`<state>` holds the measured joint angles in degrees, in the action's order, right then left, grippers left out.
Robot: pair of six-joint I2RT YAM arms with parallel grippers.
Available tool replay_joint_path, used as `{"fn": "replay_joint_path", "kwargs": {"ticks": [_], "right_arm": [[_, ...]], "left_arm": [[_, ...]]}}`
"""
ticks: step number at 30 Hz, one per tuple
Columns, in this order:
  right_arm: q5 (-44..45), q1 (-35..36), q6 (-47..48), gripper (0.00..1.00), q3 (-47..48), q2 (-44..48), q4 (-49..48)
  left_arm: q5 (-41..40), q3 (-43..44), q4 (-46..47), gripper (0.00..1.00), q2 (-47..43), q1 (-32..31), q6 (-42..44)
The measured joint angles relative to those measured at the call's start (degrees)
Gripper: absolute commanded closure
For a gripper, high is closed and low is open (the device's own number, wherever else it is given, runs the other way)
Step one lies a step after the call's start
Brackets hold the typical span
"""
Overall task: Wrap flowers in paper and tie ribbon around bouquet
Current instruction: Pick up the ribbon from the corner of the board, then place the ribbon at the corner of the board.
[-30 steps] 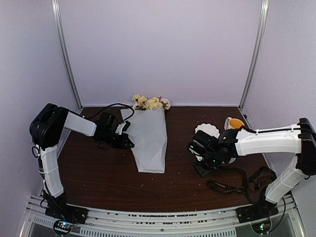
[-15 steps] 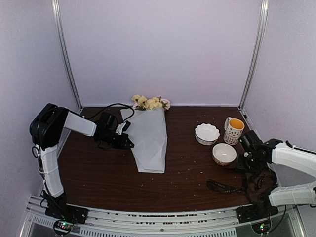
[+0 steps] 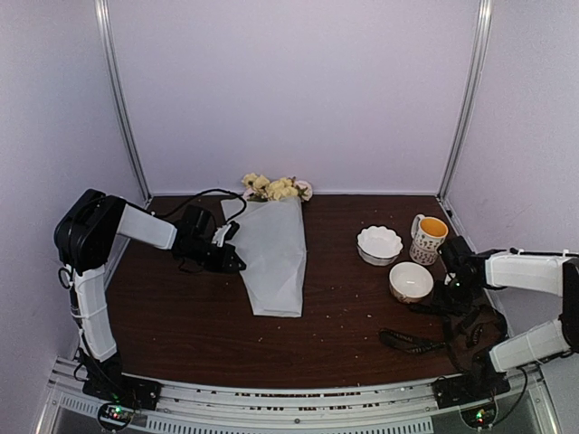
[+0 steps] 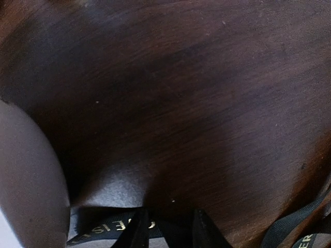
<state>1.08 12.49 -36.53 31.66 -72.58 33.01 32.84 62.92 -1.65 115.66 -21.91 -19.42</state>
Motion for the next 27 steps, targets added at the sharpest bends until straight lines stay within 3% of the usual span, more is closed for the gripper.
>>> {"fn": "replay_joint_path", "kwargs": {"ticks": [2,3,11,16,19,22,26,27], "right_arm": [[-1.4,0.0,0.8,0.98,0.0,0.0,-0.8],[-2.2,0.0,1.3,1.0,0.0,0.0,-0.9],[-10.8,0.6,1.9,1.0,-1.7,7.7,1.6],[-17.3,11.1,1.8,1.0,2.3,9.5,5.2],[-22.6,21.2,1.8,1.0,13.9,5.7,5.0],[-25.9,26.4,2.2,1.0,27.8,0.9,1.1],[-25.2,35.4,8.9,1.0,52.1,-11.6,-0.8],[-25.7,38.3,12.2,0.94,58.6,-16.4,-1.1]], "left_arm": [[0.0,0.0,0.0,1.0,0.0,0.0,0.0],[0.0,0.0,0.0,1.0,0.0,0.0,0.0],[-0.1,0.3,-0.4,1.0,0.0,0.0,0.1],[-0.2,0.4,-0.8,1.0,0.0,0.0,0.1],[-0.3,0.4,-1.0,1.0,0.0,0.0,0.1],[-0.4,0.4,-1.3,1.0,0.0,-0.1,0.1],[-0.6,0.5,-1.5,1.0,0.0,-0.2,0.3],[-0.7,0.5,-1.5,1.0,0.0,-0.2,0.4]]}}
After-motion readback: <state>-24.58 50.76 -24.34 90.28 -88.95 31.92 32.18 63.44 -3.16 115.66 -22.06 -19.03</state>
